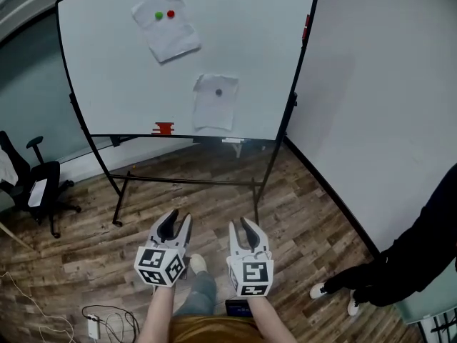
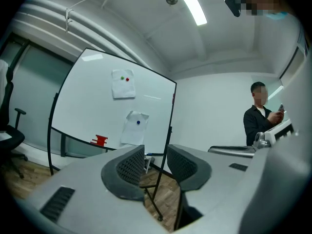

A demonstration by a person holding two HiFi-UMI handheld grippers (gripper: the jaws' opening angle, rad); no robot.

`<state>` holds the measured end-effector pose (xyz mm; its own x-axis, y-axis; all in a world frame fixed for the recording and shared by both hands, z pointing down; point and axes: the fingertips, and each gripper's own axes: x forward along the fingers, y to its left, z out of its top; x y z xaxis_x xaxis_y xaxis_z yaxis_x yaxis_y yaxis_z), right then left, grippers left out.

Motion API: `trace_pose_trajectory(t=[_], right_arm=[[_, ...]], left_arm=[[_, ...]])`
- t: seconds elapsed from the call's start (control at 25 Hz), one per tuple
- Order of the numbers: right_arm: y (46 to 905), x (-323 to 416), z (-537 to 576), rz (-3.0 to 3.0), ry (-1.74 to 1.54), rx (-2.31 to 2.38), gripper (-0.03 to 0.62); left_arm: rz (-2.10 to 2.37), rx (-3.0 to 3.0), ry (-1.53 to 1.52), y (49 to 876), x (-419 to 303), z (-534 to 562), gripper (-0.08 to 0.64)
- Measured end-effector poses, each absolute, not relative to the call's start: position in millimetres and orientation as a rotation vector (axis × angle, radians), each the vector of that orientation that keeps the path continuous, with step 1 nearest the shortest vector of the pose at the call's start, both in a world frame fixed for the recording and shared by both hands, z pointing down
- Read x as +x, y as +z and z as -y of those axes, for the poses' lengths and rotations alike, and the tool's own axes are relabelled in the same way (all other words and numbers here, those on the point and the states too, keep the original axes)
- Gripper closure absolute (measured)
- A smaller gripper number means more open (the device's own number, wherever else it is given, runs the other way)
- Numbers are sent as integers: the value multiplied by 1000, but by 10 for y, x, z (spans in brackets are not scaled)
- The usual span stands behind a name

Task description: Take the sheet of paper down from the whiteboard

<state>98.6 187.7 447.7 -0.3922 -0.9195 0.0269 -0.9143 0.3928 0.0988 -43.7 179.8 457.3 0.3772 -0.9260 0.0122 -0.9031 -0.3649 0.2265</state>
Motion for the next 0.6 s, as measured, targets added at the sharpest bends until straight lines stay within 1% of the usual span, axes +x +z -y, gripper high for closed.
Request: trace_pose_trajectory(t=[0.2,0.32,0.6], right_arm=[[4464,883,-753,2530,-134,1710,494],[4299,826,63,2507,-180,1750,522],[4283,497,1575,2500,-137,1717,511]], left_arm=[[1641,2425,-198,4578,-617,-567,413],[1645,2445,-193,4413,-713,243,413],[1629,2451,-160,4353,-970,1675,413]])
